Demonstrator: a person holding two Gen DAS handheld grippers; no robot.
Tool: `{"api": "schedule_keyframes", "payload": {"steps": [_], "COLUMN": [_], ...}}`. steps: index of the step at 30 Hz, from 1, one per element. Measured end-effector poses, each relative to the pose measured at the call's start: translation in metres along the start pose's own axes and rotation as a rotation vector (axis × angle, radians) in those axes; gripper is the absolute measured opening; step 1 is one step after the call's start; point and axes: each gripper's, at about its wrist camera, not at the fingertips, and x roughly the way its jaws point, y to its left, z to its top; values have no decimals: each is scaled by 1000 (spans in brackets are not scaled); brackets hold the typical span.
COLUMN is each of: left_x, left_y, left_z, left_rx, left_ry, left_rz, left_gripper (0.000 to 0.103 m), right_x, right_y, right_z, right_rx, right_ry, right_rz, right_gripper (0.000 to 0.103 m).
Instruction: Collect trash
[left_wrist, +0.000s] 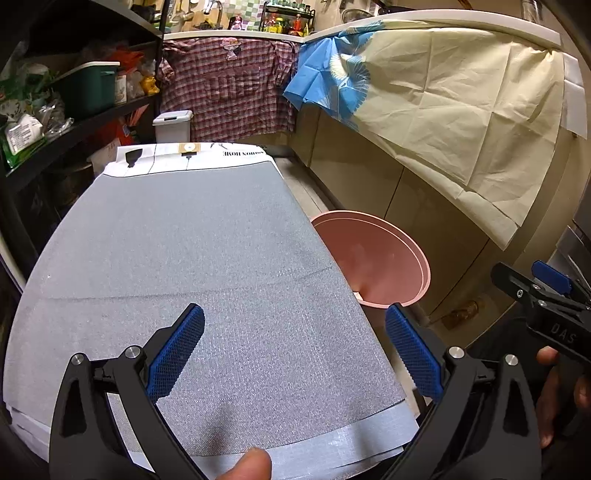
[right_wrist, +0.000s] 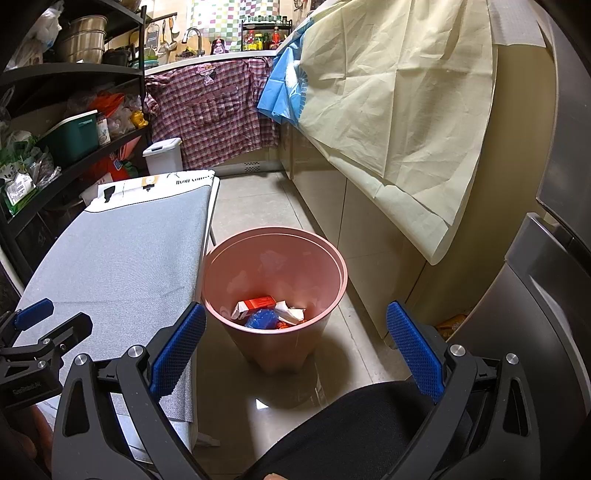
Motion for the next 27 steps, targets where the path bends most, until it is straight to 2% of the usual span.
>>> {"api": "schedule_keyframes", "payload": {"steps": [21,27], "left_x": [0,-4], "left_y": [-5,-8], "left_z": [0,-2], "left_rx": [19,39], "left_ry": [-8,-39], "left_rz": [9,19], "left_gripper": [95,95], "right_x": [0,-1], "right_y": [1,1], "right_z": [-1,-1], "right_rx": [-1,-1], "right_ry": [0,-1], "right_rz": [-1,-1], "right_gripper": [96,96]}}
